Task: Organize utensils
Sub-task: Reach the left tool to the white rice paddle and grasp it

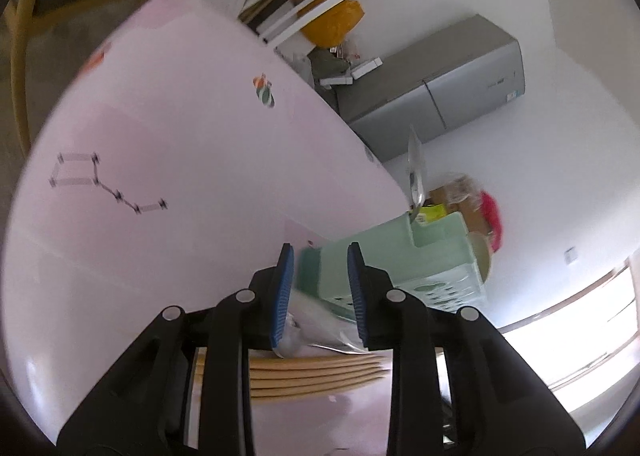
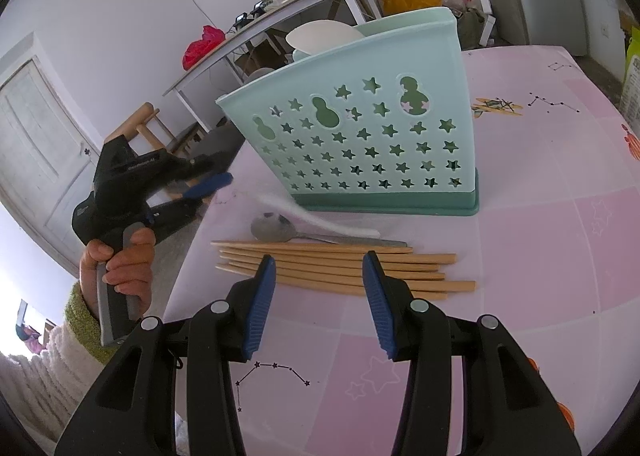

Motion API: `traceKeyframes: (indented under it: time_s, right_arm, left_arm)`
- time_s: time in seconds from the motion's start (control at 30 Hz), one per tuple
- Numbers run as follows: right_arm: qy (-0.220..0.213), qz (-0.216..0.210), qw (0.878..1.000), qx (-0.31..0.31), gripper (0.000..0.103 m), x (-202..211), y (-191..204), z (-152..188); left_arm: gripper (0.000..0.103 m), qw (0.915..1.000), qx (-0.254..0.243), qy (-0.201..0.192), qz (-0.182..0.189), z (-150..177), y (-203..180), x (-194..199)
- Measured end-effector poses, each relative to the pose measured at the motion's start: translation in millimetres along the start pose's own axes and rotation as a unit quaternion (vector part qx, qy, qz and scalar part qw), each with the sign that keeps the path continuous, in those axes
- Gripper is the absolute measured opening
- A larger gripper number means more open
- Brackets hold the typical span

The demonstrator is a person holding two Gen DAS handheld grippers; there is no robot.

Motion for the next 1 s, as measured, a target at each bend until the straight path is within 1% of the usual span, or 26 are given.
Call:
traceKeyframes:
  time_s: [0.07,0.17,0.3,0.37,0.43,0.47,0.5,0.53,0.6,0.63,0.67,0.7,0.77,0.83,0.87,0.9,0.93,1.0]
  right_arm:
    - [0.000,0.000,1.000,0.000,0.044,-0.3,0.0,-0.3]
    - [-0.001,-0.001,1.000,0.001,0.044,-0.3,1.1,-0.7]
    - [-0.003,-0.002,1.000,0.004,0.044,0.1,6.0,-2.6]
    - [-0.005,-0.002,1.000,0.007,0.044,1.4,7.7,-3.0]
    - [-0.006,-0.001,1.000,0.009,0.044,2.5,8.6,-3.2]
    - [-0.006,-0.001,1.000,0.009,0.044,2.7,9.3,-3.2]
    - [-0.007,-0.001,1.000,0.009,0.044,3.2,9.4,-3.5]
    - [-0.007,-0.001,1.000,0.009,0.044,3.2,9.4,-3.5]
    - [-0.007,-0.002,1.000,0.009,0.044,3.7,9.4,-3.5]
    - [-0.007,-0.002,1.000,0.009,0.044,4.0,10.0,-3.2]
    - [-0.007,-0.003,1.000,0.009,0.044,4.9,10.7,-3.0]
    - [-0.006,-0.004,1.000,0.010,0.044,5.3,11.1,-2.7]
    - [-0.006,-0.005,1.000,0.011,0.044,6.1,14.2,-2.1]
    - [-0.007,-0.005,1.000,0.013,0.044,7.9,17.1,-1.9]
    - [-0.008,-0.005,1.000,0.014,0.044,8.6,17.1,-2.0]
    - [-0.009,-0.004,1.000,0.014,0.044,9.2,17.2,-2.0]
    - [-0.009,-0.004,1.000,0.014,0.044,9.6,16.9,-1.8]
    - [-0.008,-0.003,1.000,0.011,0.044,9.4,15.3,-1.1]
  left_arm:
    - [0.029,0.9995,-0.027,-0.003,-0.016,-1.2,-2.6,4.9]
    - [0.031,0.9985,-0.047,-0.002,-0.030,-1.2,-2.6,12.7]
    - [0.031,0.9974,-0.055,0.004,-0.046,0.0,1.3,21.9]
    - [0.031,0.9939,-0.083,0.012,-0.073,5.7,2.4,29.2]
    - [0.031,0.9841,-0.132,0.027,-0.115,13.6,-0.4,30.1]
    - [0.031,0.9795,-0.151,0.035,-0.129,17.6,-1.5,29.9]
    - [0.031,0.9732,-0.172,0.046,-0.145,23.6,-2.1,30.1]
    - [0.032,0.9642,-0.199,0.060,-0.165,30.5,-3.6,29.8]
    - [0.036,0.9524,-0.226,0.079,-0.189,40.7,-2.6,28.7]
    - [0.036,0.9475,-0.234,0.089,-0.199,45.1,-1.2,28.0]
    - [0.036,0.9446,-0.238,0.098,-0.204,48.9,1.0,26.6]
    - [0.036,0.9455,-0.231,0.103,-0.205,50.4,4.5,25.4]
    - [0.036,0.9559,-0.189,0.113,-0.194,50.0,13.4,22.7]
    - [0.036,0.9704,-0.130,0.118,-0.166,46.0,19.9,19.7]
    - [0.036,0.9782,-0.093,0.119,-0.143,42.3,22.6,18.8]
    - [0.036,0.9831,-0.064,0.119,-0.123,38.9,24.4,18.1]
    - [0.036,0.9862,-0.039,0.119,-0.108,35.9,26.9,18.2]
    - [0.036,0.9881,-0.007,0.124,-0.091,31.6,31.5,16.0]
Point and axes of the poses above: each gripper's, at about its wrist camera, not at the fingertips, and x roughly against the way its jaws point, y to its left, z to its underside, the point moved 9 cm from there along -x, roughly the way its jaws point, and after that the axes turned 8 degrees about z, right-handed, at the moved point
